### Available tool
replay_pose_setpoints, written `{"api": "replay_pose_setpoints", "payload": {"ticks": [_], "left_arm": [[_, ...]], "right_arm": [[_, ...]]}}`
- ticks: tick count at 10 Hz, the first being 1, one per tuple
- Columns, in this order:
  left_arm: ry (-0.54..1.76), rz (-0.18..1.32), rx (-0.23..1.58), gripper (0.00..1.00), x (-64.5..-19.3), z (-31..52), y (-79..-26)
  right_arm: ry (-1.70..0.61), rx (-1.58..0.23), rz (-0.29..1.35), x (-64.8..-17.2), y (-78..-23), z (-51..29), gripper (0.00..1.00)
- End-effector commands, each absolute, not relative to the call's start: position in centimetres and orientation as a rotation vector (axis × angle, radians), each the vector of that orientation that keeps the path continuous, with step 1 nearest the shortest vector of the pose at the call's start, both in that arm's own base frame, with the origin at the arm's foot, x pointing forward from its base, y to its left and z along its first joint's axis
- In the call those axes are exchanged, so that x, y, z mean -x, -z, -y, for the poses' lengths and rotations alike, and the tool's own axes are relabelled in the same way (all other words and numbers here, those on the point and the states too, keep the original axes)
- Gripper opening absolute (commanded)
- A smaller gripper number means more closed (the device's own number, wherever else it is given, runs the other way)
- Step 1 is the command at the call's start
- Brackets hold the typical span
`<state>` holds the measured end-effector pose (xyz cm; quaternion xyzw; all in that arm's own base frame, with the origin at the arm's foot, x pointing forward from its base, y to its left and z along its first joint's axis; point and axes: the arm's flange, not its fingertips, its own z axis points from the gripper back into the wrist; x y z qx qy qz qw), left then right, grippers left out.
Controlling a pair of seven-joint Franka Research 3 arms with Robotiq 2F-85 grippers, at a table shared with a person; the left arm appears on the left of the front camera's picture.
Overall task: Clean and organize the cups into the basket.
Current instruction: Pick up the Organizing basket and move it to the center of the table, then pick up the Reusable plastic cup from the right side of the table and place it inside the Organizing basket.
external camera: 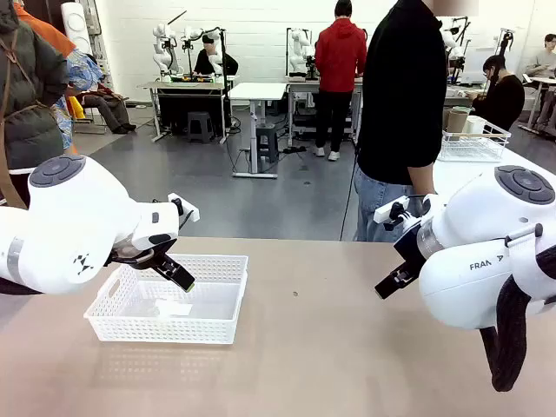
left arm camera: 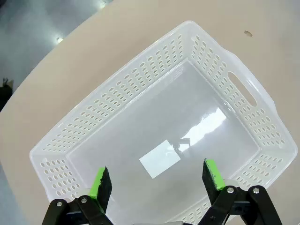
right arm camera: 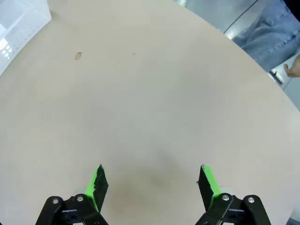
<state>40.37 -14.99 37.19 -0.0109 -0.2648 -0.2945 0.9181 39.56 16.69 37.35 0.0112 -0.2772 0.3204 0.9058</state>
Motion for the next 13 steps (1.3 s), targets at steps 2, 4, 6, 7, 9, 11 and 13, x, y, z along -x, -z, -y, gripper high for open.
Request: {"api": "replay_pose_setpoints", "payload": {"ticks": [2,4,6,7,9,11,13], "left_arm": [[0.605,0.549,0.025,1.0,-40.42,14.9,-37.26],[0.605,0.545,0.023,1.0,-40.37,14.99,-37.19],[0.605,0.545,0.023,1.0,-40.37,14.99,-37.19],[0.605,0.545,0.023,1.0,-40.37,14.99,-37.19],[0.605,0.545,0.023,1.0,-40.37,14.99,-37.19],[0.605,0.545,0.023,1.0,-40.37,14.99,-37.19],[0.605,0.545,0.023,1.0,-40.37,14.99,-37.19]], "right_arm": [[-0.662,-0.023,0.573,-39.56,-37.35,-16.69,1.0],[-0.662,-0.023,0.573,-39.56,-37.35,-16.69,1.0],[-0.662,-0.023,0.573,-39.56,-37.35,-16.69,1.0],[-0.662,-0.023,0.573,-39.56,-37.35,-16.69,1.0],[-0.662,-0.023,0.573,-39.56,-37.35,-16.69,1.0],[-0.662,-0.023,0.573,-39.56,-37.35,-16.69,1.0],[-0.662,-0.023,0.573,-39.56,-37.35,-16.69,1.0]]}}
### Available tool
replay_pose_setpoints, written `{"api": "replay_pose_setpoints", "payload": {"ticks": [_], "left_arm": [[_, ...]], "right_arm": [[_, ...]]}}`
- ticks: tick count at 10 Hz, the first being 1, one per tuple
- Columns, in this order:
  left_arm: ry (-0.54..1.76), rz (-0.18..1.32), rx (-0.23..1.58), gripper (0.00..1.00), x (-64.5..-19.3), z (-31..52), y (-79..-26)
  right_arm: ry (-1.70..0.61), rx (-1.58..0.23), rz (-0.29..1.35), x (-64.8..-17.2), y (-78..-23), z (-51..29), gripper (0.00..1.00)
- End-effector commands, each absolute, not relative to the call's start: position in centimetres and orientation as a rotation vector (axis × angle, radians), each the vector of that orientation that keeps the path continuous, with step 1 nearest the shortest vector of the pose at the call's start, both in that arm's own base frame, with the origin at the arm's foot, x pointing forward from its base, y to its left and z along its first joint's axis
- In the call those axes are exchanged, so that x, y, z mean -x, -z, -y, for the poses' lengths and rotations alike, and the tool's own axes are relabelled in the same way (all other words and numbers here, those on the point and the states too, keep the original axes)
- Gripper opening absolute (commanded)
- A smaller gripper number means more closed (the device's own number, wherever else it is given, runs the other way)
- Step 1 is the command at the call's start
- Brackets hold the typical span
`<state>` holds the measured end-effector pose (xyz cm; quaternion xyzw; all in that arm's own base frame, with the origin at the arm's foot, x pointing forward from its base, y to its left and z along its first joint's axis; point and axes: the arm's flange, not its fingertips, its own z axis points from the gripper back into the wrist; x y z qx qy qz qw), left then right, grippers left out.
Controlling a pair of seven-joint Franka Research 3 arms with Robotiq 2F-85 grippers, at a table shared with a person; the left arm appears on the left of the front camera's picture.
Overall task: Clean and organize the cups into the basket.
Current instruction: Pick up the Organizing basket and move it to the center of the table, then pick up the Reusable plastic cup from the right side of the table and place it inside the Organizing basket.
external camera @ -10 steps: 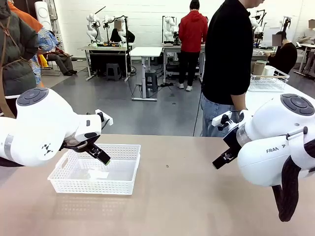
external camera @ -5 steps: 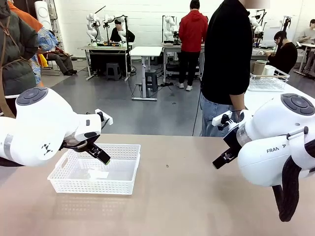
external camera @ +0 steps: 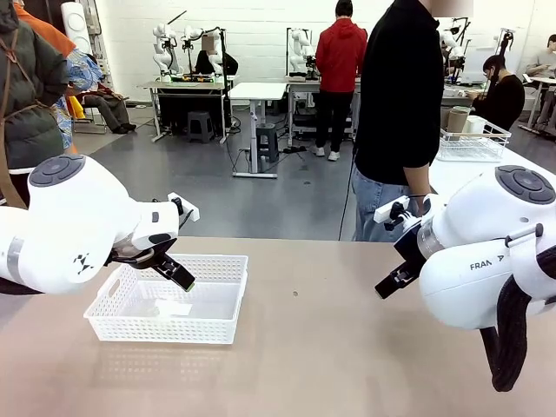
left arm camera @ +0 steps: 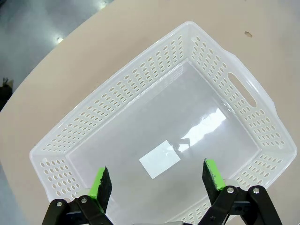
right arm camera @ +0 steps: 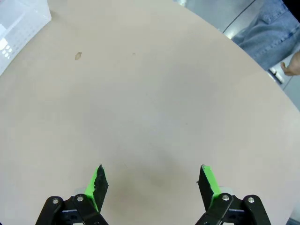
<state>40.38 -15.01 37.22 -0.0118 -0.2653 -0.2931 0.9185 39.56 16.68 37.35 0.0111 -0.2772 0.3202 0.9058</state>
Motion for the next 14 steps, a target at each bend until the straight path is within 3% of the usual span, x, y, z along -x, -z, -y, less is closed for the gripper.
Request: {"api": "replay_pose_setpoints", "payload": {"ticks": [1,4,5,8,11,13,14], "left_arm": [[0.605,0.545,0.023,1.0,-40.4,15.0,-37.2],[0.603,0.545,0.024,1.0,-40.4,15.0,-37.2],[0.635,0.469,0.098,1.0,-38.7,14.7,-39.0],[0.721,0.399,0.021,1.0,-33.8,12.0,-45.2],[0.797,0.35,0.004,1.0,-28.3,10.1,-46.8],[0.803,0.329,0.006,1.0,-25.9,10.3,-46.4],[0.784,0.327,0.014,1.0,-30.7,11.7,-49.6]], "right_arm": [[-0.662,-0.023,0.573,-39.6,-37.4,-16.7,1.0],[-0.661,-0.023,0.573,-39.6,-37.4,-16.7,1.0],[-0.671,0.004,0.567,-37.7,-38.9,-16.7,1.0],[-0.66,0.032,0.461,-31.9,-41.7,-16.2,1.0],[-0.67,0.039,0.329,-26.0,-42.6,-15.1,1.0],[-0.644,0.123,0.359,-22.2,-43.3,-14.8,1.0],[-0.582,0.36,0.427,-22.5,-43.0,-15.0,1.0]]}}
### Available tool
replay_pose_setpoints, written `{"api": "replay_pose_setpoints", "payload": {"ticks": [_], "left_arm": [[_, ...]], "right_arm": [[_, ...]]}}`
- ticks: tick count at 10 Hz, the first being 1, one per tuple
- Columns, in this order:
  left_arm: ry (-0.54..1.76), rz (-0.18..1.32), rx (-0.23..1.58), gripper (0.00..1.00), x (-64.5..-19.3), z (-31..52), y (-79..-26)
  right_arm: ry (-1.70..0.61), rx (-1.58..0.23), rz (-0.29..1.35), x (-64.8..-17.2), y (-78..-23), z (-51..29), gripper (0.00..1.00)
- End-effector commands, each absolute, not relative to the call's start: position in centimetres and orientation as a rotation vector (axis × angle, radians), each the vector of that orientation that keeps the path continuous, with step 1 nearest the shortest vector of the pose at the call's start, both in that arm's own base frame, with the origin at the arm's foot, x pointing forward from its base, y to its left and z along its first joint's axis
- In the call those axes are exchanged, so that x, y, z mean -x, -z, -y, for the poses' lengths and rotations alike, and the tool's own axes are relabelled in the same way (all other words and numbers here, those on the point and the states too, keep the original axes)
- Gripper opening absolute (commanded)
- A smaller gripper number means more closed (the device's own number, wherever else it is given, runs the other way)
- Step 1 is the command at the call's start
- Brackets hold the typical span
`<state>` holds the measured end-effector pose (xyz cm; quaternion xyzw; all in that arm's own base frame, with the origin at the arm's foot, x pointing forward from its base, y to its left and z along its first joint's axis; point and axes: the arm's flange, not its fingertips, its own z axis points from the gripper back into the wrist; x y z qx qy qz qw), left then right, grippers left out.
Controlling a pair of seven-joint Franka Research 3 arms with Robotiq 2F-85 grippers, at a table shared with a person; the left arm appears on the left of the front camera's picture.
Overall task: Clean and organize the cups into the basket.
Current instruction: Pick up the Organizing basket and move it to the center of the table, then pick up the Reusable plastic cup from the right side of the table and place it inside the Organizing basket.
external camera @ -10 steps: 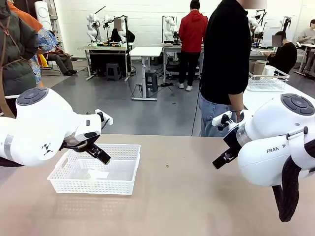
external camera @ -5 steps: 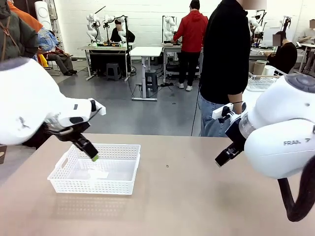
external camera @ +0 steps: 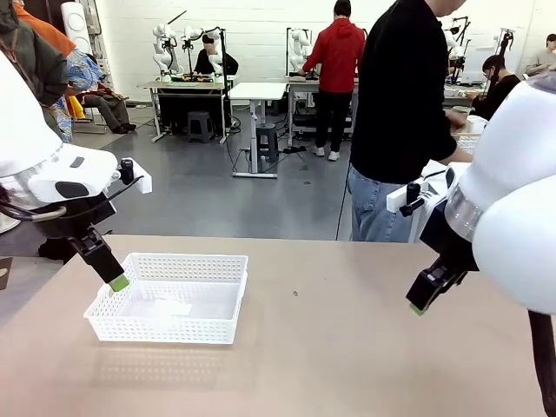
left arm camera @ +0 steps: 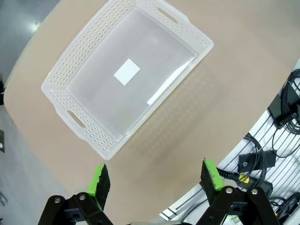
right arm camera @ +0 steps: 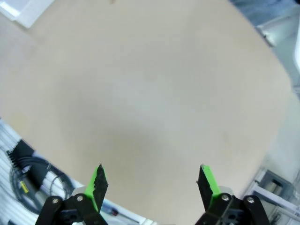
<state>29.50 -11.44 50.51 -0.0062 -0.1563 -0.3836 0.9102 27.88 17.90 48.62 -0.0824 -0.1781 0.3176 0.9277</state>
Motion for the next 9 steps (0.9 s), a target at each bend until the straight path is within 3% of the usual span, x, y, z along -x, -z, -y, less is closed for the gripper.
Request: {"api": "replay_pose_setpoints", "payload": {"ticks": [1,3,4,5,7,9], "left_arm": [[0.784,0.327,0.014,1.0,-30.7,11.7,-49.6],[0.784,0.327,0.014,1.0,-30.7,11.7,-49.6],[0.784,0.327,0.014,1.0,-30.7,11.7,-49.6],[0.789,0.315,0.013,1.0,-30.3,11.7,-49.7],[0.724,0.37,0.558,1.0,-30.4,7.0,-52.1],[0.579,0.472,0.833,1.0,-30.3,2.3,-53.5]], "right_arm": [[-0.669,0.077,0.321,-29.2,-47.2,-17.7,1.0],[-0.669,0.077,0.321,-29.2,-47.2,-17.7,1.0],[-0.648,0.162,0.356,-27.9,-48.5,-17.8,1.0],[-0.592,0.005,0.369,-28.2,-49.3,-16.2,1.0],[-0.501,-0.462,0.375,-28.2,-50.2,-10.6,1.0],[-0.396,-0.864,0.423,-28.2,-50.7,-4.9,1.0]]}}
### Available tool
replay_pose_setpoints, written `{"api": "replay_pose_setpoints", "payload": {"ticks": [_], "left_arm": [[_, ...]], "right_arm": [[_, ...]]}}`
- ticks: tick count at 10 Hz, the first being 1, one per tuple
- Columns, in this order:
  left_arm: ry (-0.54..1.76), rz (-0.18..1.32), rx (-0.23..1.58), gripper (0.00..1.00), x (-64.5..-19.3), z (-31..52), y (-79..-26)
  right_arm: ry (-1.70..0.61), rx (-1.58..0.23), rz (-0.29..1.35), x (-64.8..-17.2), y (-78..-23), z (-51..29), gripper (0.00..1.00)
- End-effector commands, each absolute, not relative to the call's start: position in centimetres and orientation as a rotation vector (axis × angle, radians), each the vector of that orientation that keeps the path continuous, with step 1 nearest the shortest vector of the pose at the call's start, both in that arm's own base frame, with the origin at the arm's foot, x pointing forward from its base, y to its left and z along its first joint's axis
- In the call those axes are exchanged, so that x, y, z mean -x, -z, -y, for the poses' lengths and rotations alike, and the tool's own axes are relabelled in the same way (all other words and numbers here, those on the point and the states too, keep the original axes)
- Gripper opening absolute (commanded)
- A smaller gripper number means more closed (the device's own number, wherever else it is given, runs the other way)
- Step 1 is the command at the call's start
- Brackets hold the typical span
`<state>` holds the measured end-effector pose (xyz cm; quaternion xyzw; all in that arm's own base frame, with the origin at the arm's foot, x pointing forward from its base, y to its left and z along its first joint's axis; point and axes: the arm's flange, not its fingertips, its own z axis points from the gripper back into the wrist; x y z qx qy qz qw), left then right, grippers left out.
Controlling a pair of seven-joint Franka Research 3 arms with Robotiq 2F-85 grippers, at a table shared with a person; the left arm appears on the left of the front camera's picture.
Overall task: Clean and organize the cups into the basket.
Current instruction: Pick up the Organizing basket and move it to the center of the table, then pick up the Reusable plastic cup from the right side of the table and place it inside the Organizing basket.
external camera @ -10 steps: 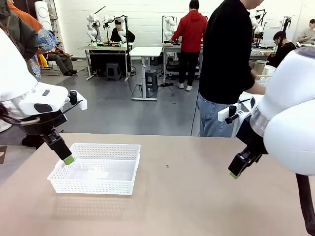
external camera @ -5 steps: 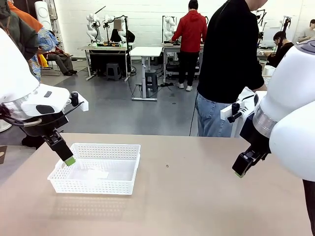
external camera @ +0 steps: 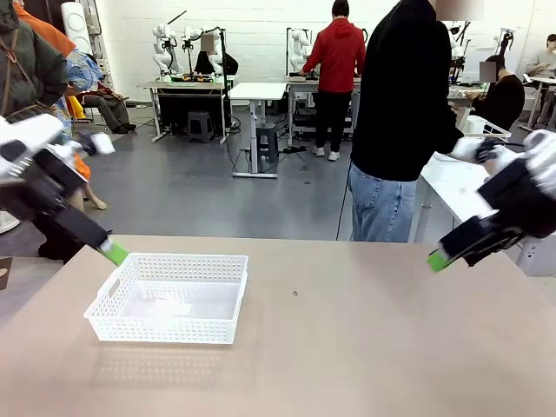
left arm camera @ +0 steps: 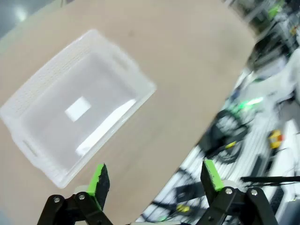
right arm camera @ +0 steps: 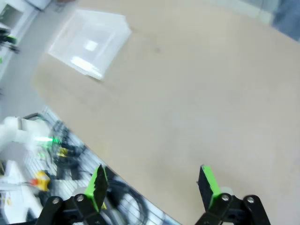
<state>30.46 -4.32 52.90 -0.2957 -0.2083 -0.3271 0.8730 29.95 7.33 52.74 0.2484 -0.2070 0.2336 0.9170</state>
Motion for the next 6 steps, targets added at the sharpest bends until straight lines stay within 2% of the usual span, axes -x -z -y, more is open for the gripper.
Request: {"api": "replay_pose_setpoints", "payload": {"ticks": [1,3,6], "left_arm": [[0.492,0.533,0.93,1.0,-30.4,-0.3,-53.9],[0.305,0.587,0.938,1.0,-30.8,-5.7,-53.2],[0.125,0.579,0.909,1.0,-30.6,-12.9,-51.6]], "right_arm": [[-0.368,-0.992,0.44,-28.3,-50.9,-2.5,1.0],[-0.275,-1.191,0.485,-28.7,-50.7,3.0,1.0],[-0.169,-1.332,0.47,-29.2,-48.6,10.0,1.0]]}}
